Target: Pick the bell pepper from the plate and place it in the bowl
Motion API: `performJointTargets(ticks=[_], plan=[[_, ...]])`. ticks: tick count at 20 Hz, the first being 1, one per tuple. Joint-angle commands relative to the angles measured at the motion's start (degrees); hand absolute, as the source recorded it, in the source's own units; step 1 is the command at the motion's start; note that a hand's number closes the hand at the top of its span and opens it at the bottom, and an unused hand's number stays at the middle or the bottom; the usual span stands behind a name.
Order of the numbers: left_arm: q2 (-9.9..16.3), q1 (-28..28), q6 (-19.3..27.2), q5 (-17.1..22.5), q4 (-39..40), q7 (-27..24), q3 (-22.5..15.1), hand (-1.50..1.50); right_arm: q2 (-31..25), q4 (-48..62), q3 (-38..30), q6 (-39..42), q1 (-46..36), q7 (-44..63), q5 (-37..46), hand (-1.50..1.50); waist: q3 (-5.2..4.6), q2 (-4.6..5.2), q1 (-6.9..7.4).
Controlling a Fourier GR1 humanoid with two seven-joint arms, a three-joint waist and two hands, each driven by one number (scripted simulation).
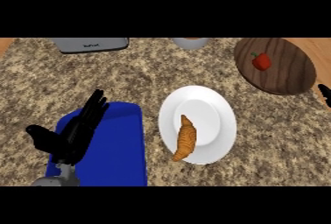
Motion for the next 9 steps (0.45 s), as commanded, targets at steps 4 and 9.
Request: performJointTargets(ticks=[4, 9], plan=[[-0.44, 1.72, 0.95, 0.51, -2.10, 0.51, 0.44, 0.00, 11.38, -15.69, 0.65, 8.39, 22.25, -6.93, -3.20, 1.50, -0.07, -0.21, -2.19], [0.50, 0.63, 0.36, 1.31, -1.98, 0.89, 1.51, 0.00, 16.92, -22.13, 4.10, 15.06, 40.92, -13.43, -3.74, 1.50, 0.02, 0.79, -1.83]])
